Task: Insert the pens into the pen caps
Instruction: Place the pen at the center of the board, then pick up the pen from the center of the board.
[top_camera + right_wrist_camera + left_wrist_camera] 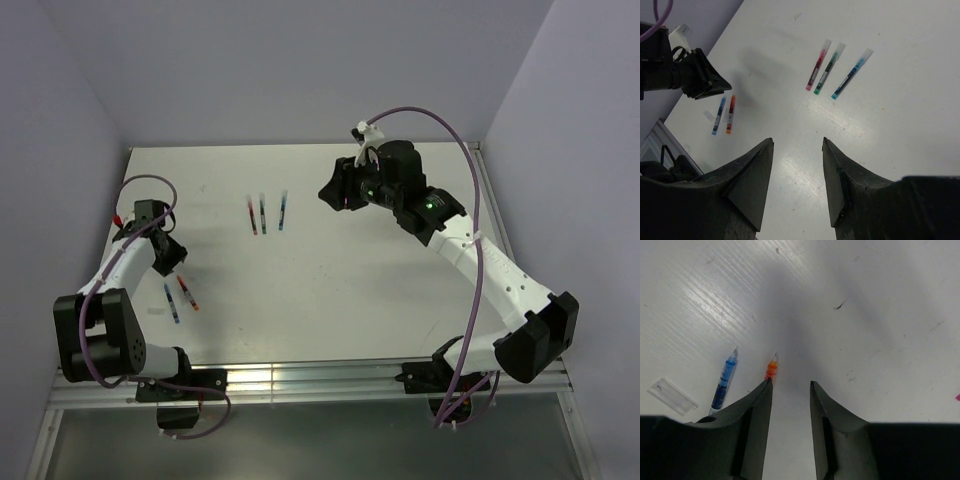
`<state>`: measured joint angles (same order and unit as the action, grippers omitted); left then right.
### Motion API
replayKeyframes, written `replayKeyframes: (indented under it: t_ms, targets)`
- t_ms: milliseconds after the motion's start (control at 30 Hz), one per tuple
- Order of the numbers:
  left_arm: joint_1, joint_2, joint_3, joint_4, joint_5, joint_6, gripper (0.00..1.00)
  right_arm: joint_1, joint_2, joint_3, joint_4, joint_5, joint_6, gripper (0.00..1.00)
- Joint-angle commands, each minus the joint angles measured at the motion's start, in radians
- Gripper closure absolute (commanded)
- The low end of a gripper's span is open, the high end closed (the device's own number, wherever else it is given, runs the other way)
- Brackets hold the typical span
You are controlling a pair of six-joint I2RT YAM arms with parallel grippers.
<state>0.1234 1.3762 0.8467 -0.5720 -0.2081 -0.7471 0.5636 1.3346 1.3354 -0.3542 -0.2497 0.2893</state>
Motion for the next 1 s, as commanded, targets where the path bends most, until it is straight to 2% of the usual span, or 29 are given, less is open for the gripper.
replayKeyframes:
  t_ms: [0, 400, 967]
  targets:
    - [0.007, 0.024, -0.008, 0.027, 0.047, 0.032, 0.59, 0.013, 0.011, 0.044, 0.008, 0.017, -0.019, 0.48]
    - [0.015, 0.061, -0.034, 0.032, 0.038, 0.037, 0.58, 0.018, 0.021, 0.045, 0.004, 0.029, -0.027, 0.48]
    - [0.019, 0.116, -0.031, 0.047, 0.036, 0.035, 0.62, 0.032, 0.025, 0.045, -0.002, 0.049, -0.035, 0.49]
